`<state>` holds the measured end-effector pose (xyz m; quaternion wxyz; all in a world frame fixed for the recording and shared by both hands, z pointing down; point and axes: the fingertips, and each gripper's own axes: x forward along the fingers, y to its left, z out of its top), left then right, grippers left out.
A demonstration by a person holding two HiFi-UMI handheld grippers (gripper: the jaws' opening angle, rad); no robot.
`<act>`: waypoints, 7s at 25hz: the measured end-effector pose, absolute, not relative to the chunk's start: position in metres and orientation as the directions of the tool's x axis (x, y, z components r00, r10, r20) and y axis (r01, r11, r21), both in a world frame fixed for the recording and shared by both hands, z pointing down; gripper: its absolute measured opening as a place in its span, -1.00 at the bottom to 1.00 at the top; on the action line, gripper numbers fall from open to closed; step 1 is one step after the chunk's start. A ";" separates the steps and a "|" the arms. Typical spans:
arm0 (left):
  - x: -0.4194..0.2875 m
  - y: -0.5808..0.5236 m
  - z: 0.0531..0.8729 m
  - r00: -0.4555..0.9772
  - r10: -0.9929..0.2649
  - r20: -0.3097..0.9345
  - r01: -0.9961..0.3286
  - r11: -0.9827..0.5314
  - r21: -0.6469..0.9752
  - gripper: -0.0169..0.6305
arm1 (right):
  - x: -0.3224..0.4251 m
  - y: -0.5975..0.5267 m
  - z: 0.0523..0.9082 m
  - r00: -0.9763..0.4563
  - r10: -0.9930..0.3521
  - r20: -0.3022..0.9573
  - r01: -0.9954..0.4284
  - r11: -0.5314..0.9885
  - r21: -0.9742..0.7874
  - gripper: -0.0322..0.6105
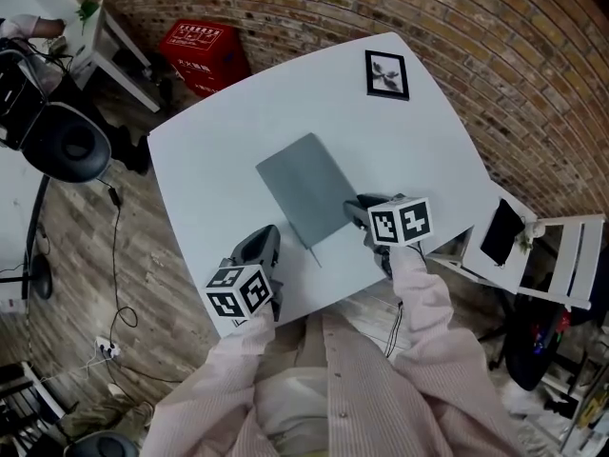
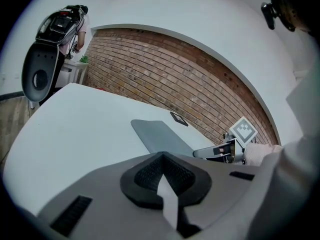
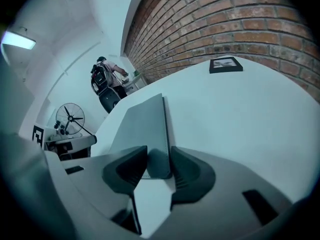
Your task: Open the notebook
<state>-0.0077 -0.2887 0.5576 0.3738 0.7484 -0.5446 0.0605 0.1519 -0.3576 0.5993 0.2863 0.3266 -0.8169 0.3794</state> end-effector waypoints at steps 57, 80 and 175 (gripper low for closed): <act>-0.080 -0.211 0.523 0.294 -0.867 0.402 -0.875 -0.076 0.477 -0.97 | 0.095 -0.317 0.482 -0.655 -0.443 0.613 -0.728 0.588 -0.353 -0.81; -0.110 -0.165 0.516 0.353 -0.852 0.387 -0.867 -0.142 0.478 -0.97 | 0.046 -0.274 0.464 -0.543 -0.580 0.607 -0.811 0.550 -0.200 -0.81; -0.145 -0.106 0.529 0.255 -0.865 0.432 -0.906 -0.059 0.418 -0.97 | -0.080 -0.172 0.563 -0.621 -0.559 0.549 -0.669 0.744 0.001 -0.76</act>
